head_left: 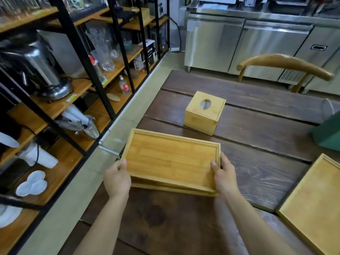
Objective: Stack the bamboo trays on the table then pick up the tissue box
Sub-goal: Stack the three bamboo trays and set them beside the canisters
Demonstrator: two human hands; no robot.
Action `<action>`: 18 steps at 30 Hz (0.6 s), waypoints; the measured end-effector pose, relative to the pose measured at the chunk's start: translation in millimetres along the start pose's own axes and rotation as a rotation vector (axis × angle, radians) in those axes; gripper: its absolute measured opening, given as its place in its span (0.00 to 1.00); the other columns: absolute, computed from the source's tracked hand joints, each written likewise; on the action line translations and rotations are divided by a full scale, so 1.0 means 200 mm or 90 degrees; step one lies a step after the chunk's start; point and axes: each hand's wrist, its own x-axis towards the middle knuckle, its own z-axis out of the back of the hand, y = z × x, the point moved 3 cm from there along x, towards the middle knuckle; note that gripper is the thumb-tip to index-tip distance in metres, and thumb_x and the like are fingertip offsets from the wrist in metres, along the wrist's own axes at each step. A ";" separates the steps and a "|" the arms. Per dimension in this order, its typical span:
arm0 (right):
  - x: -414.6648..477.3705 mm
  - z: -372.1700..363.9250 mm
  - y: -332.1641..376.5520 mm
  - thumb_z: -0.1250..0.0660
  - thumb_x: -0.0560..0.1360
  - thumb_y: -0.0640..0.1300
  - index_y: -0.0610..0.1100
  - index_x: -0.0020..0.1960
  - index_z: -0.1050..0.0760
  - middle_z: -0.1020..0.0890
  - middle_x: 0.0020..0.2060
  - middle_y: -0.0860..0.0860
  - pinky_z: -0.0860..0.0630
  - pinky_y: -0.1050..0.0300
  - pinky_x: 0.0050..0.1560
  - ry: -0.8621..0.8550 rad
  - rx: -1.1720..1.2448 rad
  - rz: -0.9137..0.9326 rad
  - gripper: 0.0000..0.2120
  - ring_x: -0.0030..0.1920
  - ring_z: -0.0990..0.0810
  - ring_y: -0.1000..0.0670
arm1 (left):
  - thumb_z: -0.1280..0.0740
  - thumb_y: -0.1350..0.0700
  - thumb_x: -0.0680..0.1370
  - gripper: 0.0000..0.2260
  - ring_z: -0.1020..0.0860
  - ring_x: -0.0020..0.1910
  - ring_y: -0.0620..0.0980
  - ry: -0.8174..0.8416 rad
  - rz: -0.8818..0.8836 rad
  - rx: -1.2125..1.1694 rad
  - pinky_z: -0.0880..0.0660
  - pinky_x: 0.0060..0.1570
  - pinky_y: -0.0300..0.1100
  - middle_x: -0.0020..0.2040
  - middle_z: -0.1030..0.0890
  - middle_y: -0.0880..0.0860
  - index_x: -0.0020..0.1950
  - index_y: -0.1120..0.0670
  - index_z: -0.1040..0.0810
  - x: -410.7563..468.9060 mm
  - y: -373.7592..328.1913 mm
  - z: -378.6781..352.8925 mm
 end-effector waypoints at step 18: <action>0.04 0.03 -0.07 0.39 0.76 0.33 0.45 0.71 0.36 0.26 0.64 0.47 0.32 0.49 0.65 0.017 0.053 -0.037 0.24 0.61 0.28 0.50 | 0.32 0.57 0.75 0.07 0.26 0.44 0.57 0.155 0.142 0.146 0.28 0.50 0.53 0.44 0.22 0.57 0.44 0.61 0.24 0.07 0.00 -0.04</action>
